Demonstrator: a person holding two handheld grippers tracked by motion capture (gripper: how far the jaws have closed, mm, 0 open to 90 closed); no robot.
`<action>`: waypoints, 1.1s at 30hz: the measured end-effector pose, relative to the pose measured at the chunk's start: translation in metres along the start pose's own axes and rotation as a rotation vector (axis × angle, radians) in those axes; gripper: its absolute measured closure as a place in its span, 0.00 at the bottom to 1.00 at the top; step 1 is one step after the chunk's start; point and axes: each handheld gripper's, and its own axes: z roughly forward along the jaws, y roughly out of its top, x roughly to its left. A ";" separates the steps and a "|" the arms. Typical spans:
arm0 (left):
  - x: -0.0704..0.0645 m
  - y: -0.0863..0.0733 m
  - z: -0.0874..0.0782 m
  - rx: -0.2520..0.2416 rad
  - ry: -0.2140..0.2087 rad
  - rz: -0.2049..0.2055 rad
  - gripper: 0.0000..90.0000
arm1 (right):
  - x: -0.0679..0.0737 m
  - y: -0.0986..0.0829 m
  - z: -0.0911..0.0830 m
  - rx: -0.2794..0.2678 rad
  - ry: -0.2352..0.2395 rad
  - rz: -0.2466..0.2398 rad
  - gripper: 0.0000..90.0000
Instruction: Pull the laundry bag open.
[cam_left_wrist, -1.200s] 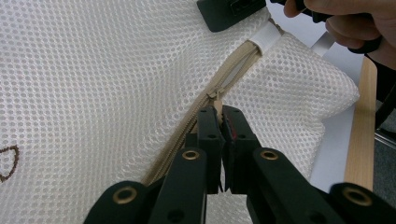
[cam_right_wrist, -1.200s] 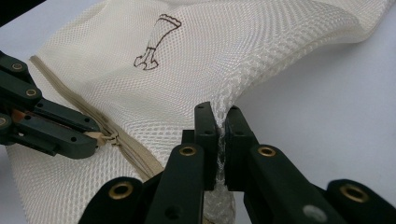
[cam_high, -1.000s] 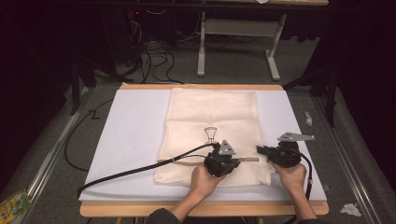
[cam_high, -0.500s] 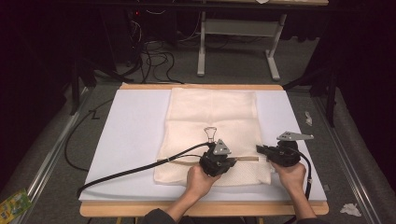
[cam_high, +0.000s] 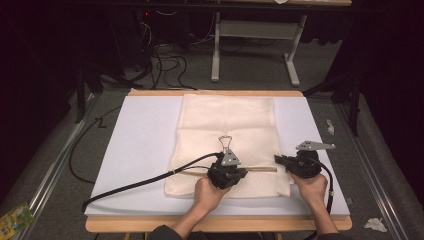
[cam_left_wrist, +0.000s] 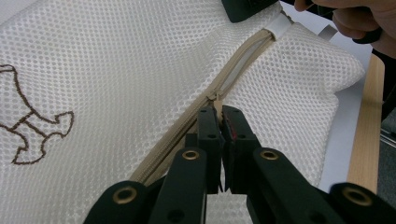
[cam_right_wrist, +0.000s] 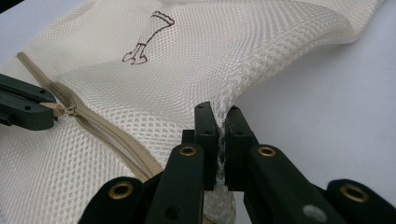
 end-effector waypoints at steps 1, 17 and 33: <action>0.000 -0.001 -0.001 -0.001 0.001 0.000 0.97 | 0.000 0.000 0.000 0.000 0.000 0.001 0.98; 0.009 -0.009 -0.015 -0.015 0.022 -0.016 0.97 | 0.000 0.001 0.002 0.002 -0.011 0.005 0.98; 0.013 -0.015 -0.026 -0.028 0.032 -0.023 0.97 | 0.000 0.001 0.002 0.003 -0.015 0.002 0.98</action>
